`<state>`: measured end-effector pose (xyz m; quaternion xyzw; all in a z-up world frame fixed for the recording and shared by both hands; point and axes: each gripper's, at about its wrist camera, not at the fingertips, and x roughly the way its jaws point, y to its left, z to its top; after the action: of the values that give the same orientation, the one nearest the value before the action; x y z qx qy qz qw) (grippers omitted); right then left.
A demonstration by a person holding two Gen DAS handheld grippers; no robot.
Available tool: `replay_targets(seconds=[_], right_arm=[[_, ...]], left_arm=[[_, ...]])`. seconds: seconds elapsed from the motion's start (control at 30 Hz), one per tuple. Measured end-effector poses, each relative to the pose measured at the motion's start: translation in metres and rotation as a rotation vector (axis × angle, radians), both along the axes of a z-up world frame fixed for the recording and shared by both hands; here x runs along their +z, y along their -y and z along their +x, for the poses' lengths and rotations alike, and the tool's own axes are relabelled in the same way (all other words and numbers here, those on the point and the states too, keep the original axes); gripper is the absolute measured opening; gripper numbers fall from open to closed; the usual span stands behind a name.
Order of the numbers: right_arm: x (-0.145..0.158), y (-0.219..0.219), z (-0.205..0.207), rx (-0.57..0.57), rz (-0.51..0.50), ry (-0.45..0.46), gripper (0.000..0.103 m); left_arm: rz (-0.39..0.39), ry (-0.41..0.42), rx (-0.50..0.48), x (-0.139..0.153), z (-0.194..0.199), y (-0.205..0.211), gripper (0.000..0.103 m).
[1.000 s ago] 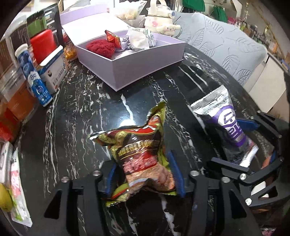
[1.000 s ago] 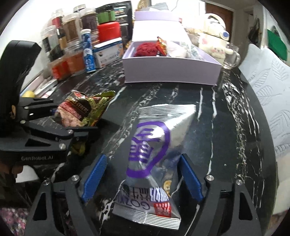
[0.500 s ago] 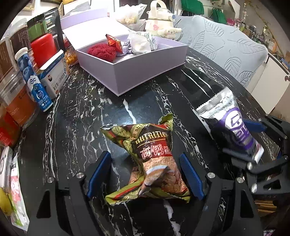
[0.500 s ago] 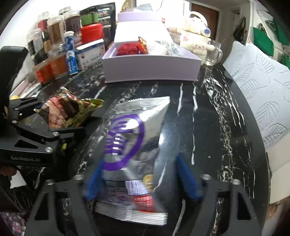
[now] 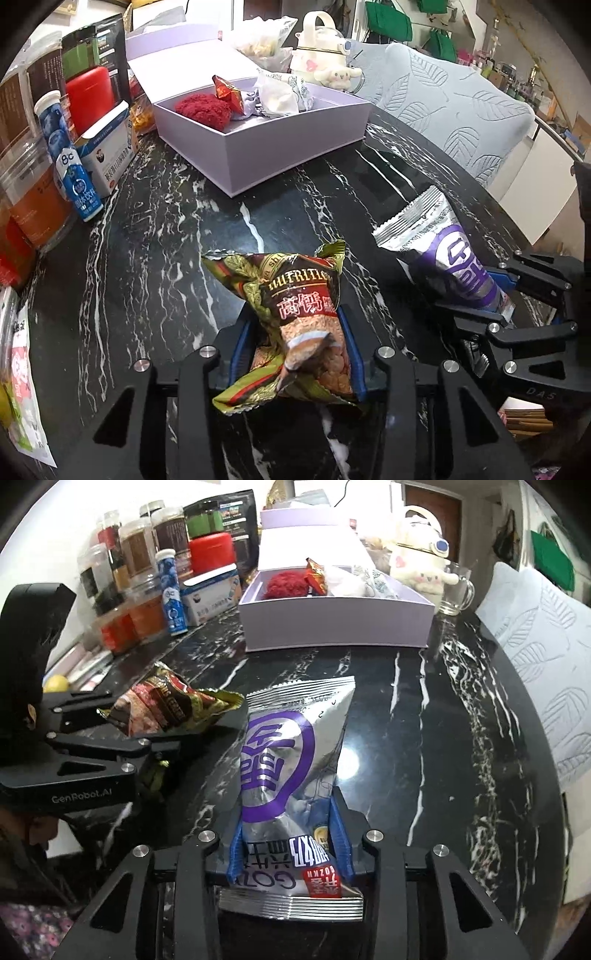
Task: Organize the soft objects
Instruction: 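Lift and carry the brown snack bag and silver packet with both tools over the gift box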
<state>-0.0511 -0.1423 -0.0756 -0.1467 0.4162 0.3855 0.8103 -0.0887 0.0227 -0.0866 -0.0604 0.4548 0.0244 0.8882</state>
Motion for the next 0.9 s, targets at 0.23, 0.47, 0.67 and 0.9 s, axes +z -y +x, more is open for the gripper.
replay_targets(seconds=[0.23,0.47,0.67,0.9], right_arm=[[0.003,0.002,-0.012,0.009,0.024,-0.003,0.039],[0.01,0.008,-0.022,0.015,0.062,-0.003,0.039],[0.013,0.01,-0.022,0.006,0.086,-0.013,0.039],[0.022,0.007,-0.011,0.015,0.107,-0.023,0.039]], left_arm=[[-0.045,-0.001,0.012,0.003,-0.009,0.002,0.043],[-0.043,0.036,0.02,0.019,-0.018,0.005,0.043],[-0.04,0.061,0.009,0.036,-0.016,0.001,0.043],[-0.054,0.073,-0.01,0.045,-0.003,-0.003,0.043]])
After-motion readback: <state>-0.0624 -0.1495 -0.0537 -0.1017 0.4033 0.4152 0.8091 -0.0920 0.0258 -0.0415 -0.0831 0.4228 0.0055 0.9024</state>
